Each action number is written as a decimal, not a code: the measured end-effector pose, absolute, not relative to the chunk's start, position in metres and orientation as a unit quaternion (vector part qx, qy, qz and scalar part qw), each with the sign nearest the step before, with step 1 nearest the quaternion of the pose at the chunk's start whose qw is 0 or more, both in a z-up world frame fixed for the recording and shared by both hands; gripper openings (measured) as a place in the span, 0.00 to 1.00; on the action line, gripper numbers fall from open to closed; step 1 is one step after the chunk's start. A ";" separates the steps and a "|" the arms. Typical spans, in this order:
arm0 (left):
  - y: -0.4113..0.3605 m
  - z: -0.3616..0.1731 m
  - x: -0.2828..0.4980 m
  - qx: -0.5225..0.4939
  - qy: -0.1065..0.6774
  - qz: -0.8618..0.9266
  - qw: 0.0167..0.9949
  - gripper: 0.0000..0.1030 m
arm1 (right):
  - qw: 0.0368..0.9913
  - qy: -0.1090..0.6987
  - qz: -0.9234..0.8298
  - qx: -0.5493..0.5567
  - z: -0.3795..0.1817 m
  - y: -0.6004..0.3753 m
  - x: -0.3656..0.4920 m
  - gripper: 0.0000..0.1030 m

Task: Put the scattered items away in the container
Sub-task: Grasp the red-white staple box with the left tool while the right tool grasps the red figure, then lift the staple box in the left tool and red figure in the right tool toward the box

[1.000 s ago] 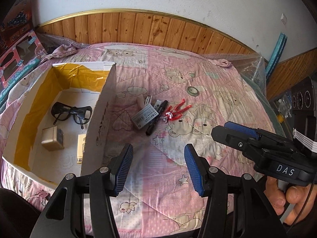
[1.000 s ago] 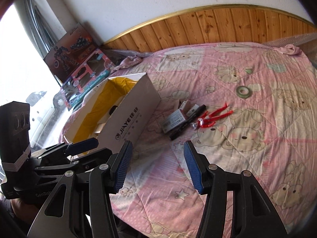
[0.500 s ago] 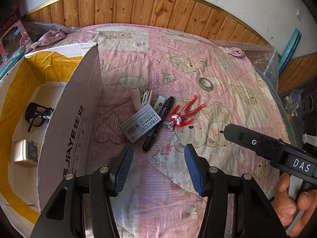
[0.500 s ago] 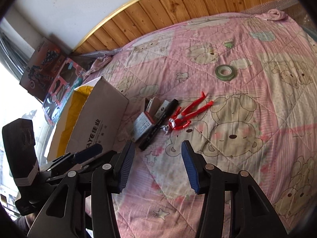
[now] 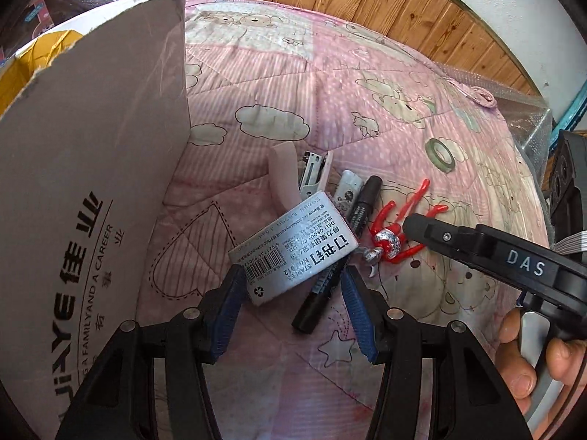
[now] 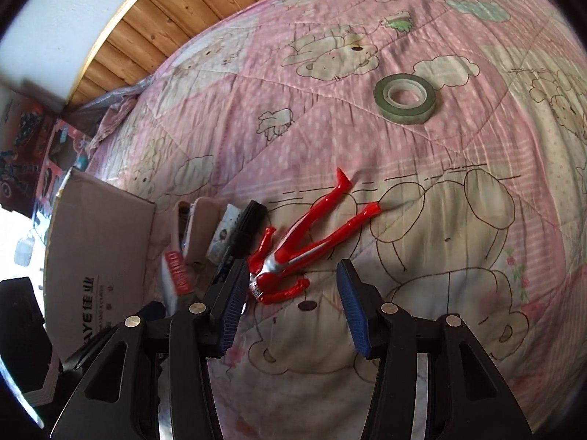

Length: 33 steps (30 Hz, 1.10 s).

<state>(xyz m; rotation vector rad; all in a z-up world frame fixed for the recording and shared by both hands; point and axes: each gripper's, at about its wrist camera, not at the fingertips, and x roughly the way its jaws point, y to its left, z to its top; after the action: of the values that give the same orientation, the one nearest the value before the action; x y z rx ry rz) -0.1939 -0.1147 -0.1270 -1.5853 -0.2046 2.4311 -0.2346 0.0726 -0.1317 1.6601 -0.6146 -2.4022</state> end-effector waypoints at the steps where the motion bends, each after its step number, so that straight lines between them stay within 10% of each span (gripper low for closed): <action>1: -0.115 -0.129 -0.197 -0.539 -0.070 0.831 0.115 0.56 | 0.078 -0.202 -0.807 0.549 -0.132 0.071 -0.238 0.53; 7: -0.117 -0.140 -0.212 -0.536 -0.082 0.832 0.119 0.55 | 0.076 -0.130 -0.831 0.535 -0.131 0.050 -0.253 0.42; 11: -0.112 -0.137 -0.215 -0.529 -0.094 0.829 0.157 0.15 | 0.085 -0.119 -0.842 0.520 -0.130 0.050 -0.250 0.27; 33: -0.108 -0.103 -0.155 -0.530 -0.069 0.824 0.188 0.14 | 0.094 -0.222 -0.830 0.504 -0.097 0.096 -0.189 0.15</action>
<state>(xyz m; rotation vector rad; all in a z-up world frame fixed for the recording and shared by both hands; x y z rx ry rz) -0.1549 -0.1077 -0.1034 -1.4921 -0.1953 2.3181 -0.1895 0.0963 -0.0969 1.4942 -0.6588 -2.4609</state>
